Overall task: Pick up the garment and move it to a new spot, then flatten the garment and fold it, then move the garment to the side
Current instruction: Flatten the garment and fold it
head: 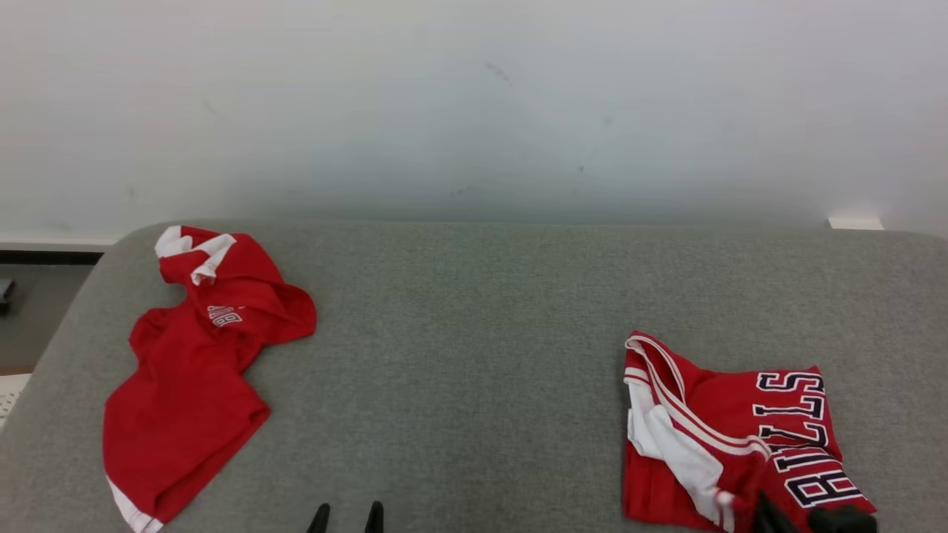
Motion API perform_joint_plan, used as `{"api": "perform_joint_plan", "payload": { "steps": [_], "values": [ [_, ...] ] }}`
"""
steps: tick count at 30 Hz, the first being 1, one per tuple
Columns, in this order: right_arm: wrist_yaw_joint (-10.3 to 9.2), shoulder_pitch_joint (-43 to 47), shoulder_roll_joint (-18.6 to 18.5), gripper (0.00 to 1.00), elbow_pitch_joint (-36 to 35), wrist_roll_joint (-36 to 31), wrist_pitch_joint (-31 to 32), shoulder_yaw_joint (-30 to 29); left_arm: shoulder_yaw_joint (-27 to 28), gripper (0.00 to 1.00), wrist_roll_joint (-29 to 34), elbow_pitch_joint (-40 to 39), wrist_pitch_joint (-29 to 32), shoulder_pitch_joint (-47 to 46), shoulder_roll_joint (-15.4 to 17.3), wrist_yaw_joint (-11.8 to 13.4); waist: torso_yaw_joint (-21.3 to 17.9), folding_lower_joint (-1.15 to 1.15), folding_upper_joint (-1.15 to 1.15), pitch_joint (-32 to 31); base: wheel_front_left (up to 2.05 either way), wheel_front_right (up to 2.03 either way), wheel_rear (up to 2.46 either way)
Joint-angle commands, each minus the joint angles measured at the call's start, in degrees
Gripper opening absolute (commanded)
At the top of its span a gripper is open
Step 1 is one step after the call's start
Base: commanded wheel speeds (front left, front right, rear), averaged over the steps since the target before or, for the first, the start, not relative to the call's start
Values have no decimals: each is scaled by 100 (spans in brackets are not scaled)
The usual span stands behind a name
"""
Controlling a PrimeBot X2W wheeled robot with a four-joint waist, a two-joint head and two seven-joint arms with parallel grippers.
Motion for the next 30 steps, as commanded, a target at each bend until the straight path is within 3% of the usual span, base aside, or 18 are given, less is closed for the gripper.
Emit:
{"api": "perform_joint_plan", "payload": {
  "steps": [1, 7, 14, 22, 27, 28, 30],
  "values": [
    [-13, -171, 123, 0, 125, 28, -54, 232, 17, 100, 36, -16, -3, -32, 21, -5, 109, 0, 0, 14, 0, 0, 0],
    [-13, -609, 496, 0, 622, 252, -33, 1003, 18, 100, -30, -40, -3, -5, 20, 27, 249, 0, 0, 2, 0, 0, 0],
    [-13, -939, 669, 0, 1236, 302, 143, 1324, 2, 100, -113, -20, -3, 11, 21, 67, 297, 0, 0, -55, 0, 0, 0],
    [-13, -635, 485, 0, 751, 548, 282, 1265, 144, 100, -121, -4, -3, 93, 21, 109, 103, 0, 0, -217, 0, 0, 0],
    [-13, -153, 161, 16, -130, 676, 322, 857, 152, 100, -136, -41, -3, 83, 20, 130, -22, 0, 0, -307, 0, 0, 0],
    [-13, -43, 87, 22, -307, 644, 343, 732, 153, 100, -148, -43, -3, 97, 21, 144, -53, 0, 0, -326, 0, 0, 0],
    [-13, 190, -22, 44, -693, 591, 354, 424, 144, 100, -164, -52, -3, 112, 20, 153, -107, 0, 0, -356, 0, 0, 0]
  ]
}}
